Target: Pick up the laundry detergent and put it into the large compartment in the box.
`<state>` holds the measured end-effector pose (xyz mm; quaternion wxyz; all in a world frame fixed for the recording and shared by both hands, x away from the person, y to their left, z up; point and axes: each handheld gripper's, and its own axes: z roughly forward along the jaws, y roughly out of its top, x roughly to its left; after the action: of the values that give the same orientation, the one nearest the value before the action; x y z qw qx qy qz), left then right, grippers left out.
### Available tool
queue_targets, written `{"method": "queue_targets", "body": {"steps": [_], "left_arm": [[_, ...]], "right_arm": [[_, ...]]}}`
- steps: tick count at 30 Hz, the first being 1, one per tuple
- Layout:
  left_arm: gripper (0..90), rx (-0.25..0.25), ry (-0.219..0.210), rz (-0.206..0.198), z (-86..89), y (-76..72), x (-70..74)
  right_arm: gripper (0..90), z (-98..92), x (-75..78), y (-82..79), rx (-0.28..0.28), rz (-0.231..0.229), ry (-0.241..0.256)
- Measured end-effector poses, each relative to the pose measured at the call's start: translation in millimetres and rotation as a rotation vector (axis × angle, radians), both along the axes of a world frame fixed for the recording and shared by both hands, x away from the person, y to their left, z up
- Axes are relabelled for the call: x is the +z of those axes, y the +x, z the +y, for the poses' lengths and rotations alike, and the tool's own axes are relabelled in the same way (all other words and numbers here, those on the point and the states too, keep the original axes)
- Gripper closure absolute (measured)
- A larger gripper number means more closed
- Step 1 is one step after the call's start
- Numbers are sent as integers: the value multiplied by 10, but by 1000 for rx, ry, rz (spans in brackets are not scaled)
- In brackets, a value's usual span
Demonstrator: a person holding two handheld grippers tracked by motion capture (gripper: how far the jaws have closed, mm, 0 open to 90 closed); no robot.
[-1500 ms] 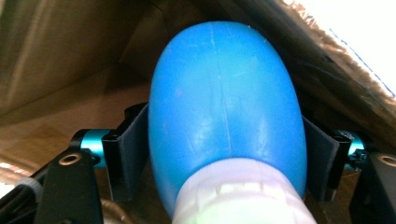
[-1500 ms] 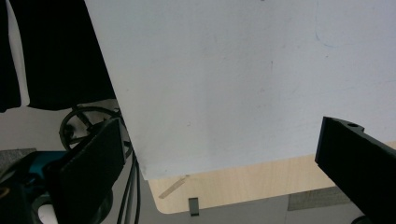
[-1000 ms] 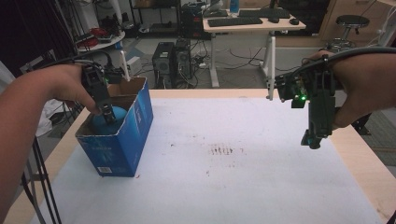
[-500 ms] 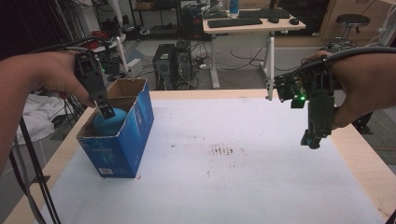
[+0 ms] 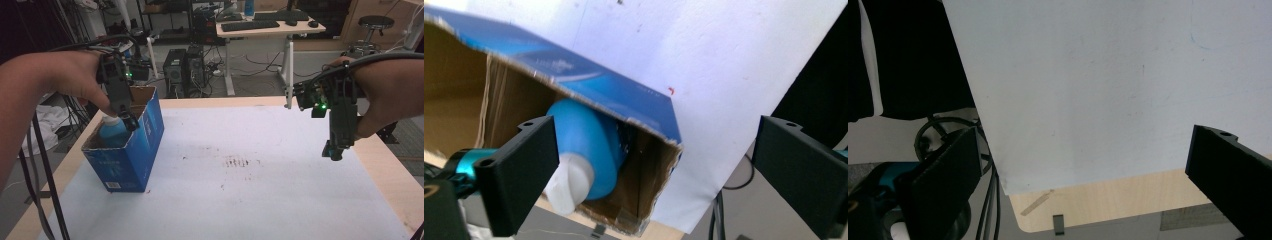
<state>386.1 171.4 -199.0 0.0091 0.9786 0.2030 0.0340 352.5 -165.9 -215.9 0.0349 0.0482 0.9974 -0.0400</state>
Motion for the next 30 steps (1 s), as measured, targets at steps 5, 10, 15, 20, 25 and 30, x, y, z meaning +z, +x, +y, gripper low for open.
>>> {"method": "queue_targets", "body": {"steps": [5,10,15,20,25,30], "left_arm": [[16,-80,3,-13,-202,-59,30],[17,-156,16,21,-382,-85,-27],[17,-209,23,40,-535,-104,-114],[17,-254,16,42,-653,-125,-172],[17,-275,14,44,-734,-104,-225],[17,-277,27,47,-786,-60,-329]], "right_arm": [[7,-19,-14,0,-3,3,8],[7,-25,-12,3,-2,5,4],[7,-4,-25,13,2,8,-2],[7,30,-32,18,0,13,0],[7,68,-30,41,3,17,-5],[7,105,32,31,8,5,-1]]}}
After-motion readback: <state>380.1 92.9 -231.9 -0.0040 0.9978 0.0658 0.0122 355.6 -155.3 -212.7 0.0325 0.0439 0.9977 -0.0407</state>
